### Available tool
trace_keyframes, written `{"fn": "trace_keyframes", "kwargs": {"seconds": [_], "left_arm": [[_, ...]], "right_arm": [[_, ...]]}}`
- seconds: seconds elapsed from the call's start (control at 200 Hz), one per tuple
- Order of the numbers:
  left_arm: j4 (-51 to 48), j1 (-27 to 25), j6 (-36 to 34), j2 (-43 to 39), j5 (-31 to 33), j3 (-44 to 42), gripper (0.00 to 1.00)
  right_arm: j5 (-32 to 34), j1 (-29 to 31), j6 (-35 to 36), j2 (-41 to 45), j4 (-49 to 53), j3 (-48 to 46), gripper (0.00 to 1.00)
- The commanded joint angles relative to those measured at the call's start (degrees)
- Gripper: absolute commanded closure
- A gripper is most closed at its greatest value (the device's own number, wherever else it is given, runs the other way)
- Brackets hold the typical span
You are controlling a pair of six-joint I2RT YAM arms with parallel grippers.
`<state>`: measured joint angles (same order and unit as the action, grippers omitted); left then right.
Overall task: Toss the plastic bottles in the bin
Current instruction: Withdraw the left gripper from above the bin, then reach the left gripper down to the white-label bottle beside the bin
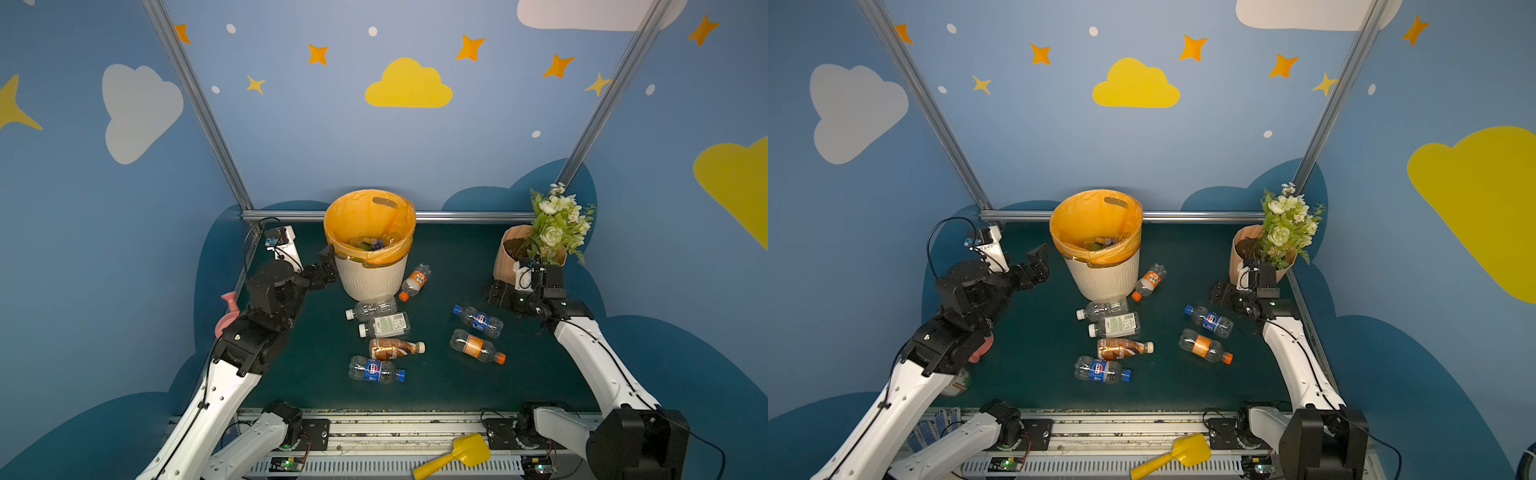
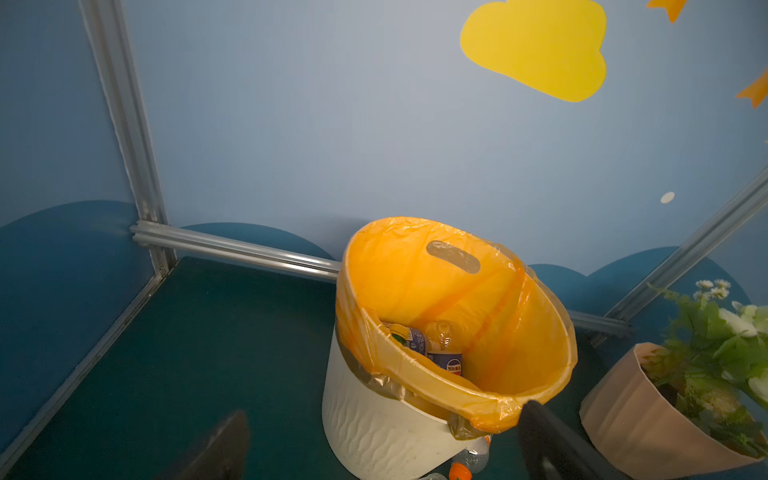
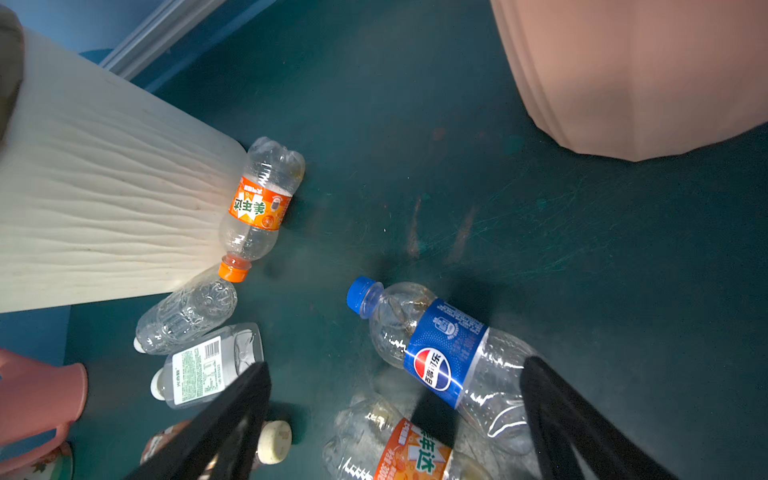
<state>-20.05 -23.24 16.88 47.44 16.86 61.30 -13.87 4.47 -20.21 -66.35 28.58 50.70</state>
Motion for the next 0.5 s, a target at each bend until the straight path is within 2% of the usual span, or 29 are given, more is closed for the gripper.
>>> {"fn": "trace_keyframes", "kwargs": {"seconds": [0.0, 0.14, 0.26, 0.31, 0.395, 0.496], "left_arm": [[-1.6, 1.0, 6.0, -1.7, 2.1, -3.6, 0.0], [-4.7, 2.6, 10.3, -1.7, 0.3, -7.1, 0.0], [-5.5, 2.7, 5.6, -0.2, -9.4, -9.5, 0.0], [-6.7, 2.0, 4.4, 1.1, -11.6, -9.7, 0.0], [-7.3, -1.9, 0.8, 2.8, -11.3, -10.8, 0.0], [-7.3, -10.5, -5.6, 5.7, -5.6, -10.9, 0.0]], "right_arm": [[2.1, 2.0, 1.6, -1.2, 2.5, 1.9, 0.08], [2.7, 4.2, 1.9, -3.4, 3.2, 3.5, 0.08], [3.2, 5.6, 2.0, -4.9, 3.5, 4.3, 0.08], [3.0, 5.8, 2.0, -5.4, 3.2, 4.4, 0.08], [2.6, 5.9, 1.4, -5.9, 2.7, 4.3, 0.08], [2.5, 6.1, 0.9, -6.1, 2.3, 4.2, 0.08]]}}
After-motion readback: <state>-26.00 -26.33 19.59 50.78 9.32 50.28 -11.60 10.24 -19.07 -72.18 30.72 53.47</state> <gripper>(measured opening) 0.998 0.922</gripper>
